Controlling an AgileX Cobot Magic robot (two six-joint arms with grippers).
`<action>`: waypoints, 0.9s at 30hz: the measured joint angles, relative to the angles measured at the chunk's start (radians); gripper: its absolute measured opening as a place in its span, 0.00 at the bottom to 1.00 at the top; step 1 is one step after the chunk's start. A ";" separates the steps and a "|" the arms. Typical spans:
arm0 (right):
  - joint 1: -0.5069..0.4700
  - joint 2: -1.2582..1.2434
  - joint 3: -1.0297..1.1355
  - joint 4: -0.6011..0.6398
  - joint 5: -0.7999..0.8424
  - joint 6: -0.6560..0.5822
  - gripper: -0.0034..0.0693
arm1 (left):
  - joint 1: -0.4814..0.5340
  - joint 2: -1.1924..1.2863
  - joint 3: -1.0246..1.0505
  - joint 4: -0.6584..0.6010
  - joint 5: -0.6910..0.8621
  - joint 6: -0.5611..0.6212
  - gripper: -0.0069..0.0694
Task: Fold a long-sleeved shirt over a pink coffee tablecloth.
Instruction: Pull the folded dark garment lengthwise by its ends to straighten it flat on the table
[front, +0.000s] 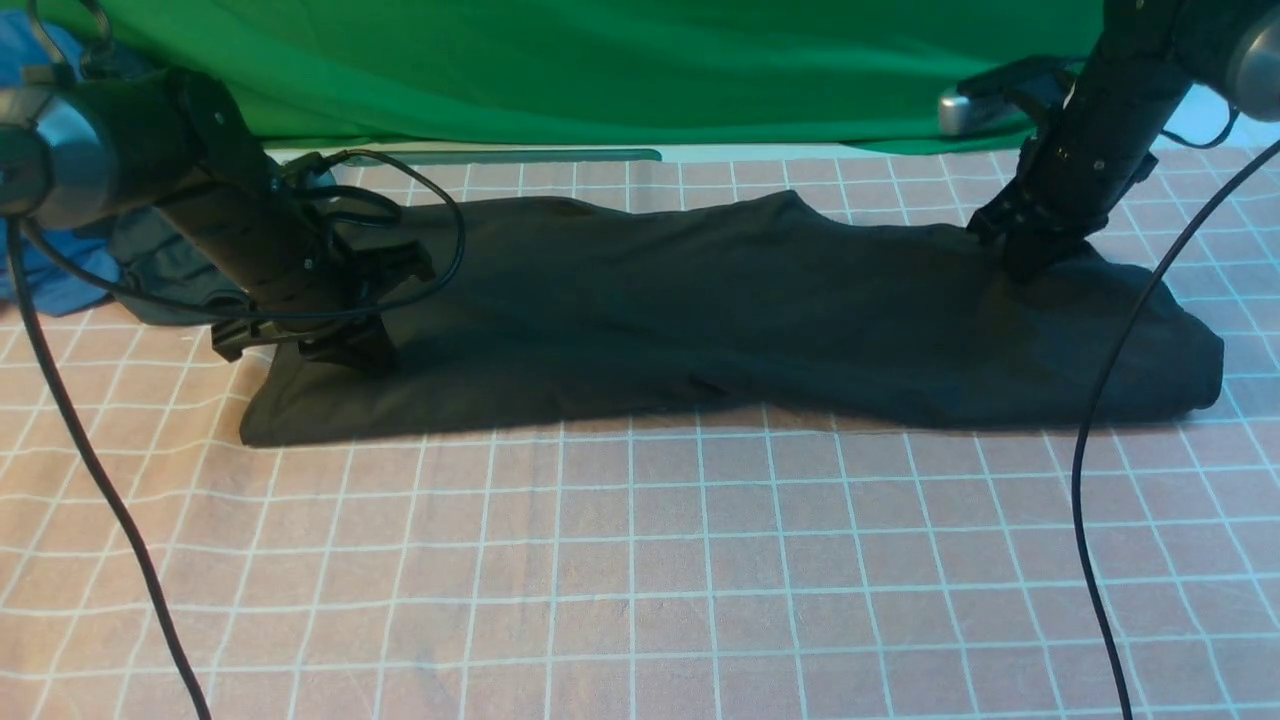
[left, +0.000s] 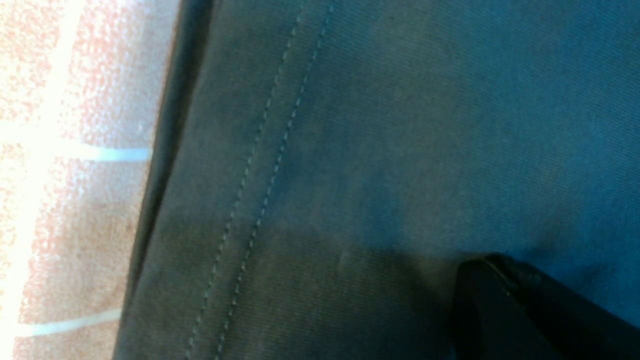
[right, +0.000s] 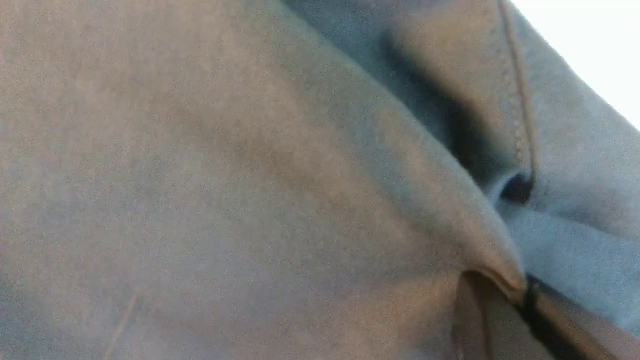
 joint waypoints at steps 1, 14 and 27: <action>0.000 -0.001 0.000 0.000 -0.010 0.001 0.13 | 0.000 0.000 0.000 0.000 0.000 0.000 0.11; -0.001 -0.012 0.000 -0.103 -0.223 0.124 0.13 | 0.000 0.000 0.000 -0.006 0.001 0.003 0.11; -0.022 0.078 0.000 -0.139 -0.342 0.189 0.37 | 0.000 0.000 0.000 -0.004 0.000 -0.016 0.11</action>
